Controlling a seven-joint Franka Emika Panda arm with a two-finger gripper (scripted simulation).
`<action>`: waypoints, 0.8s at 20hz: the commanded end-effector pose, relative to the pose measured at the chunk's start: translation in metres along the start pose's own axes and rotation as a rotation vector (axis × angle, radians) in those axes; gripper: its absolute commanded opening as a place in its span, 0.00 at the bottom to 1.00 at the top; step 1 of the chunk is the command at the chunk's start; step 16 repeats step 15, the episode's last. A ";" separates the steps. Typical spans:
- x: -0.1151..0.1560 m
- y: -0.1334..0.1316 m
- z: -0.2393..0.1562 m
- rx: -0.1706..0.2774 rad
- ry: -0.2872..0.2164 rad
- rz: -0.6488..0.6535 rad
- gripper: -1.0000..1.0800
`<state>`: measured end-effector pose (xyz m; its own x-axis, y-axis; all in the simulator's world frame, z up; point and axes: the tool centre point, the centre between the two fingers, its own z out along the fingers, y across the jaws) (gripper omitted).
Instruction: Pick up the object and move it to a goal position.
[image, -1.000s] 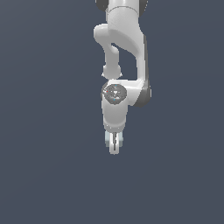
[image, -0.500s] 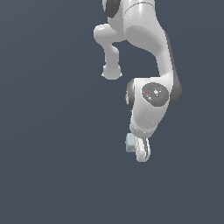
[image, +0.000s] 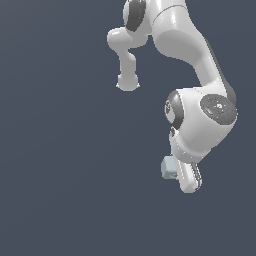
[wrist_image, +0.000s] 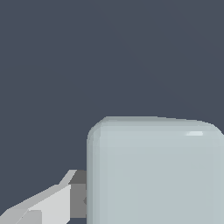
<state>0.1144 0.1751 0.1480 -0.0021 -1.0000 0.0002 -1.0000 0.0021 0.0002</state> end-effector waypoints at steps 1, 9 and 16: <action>-0.010 -0.005 -0.004 0.000 0.000 0.001 0.00; -0.028 -0.013 -0.009 0.000 0.000 0.001 0.00; -0.031 -0.015 -0.010 0.000 0.000 0.001 0.00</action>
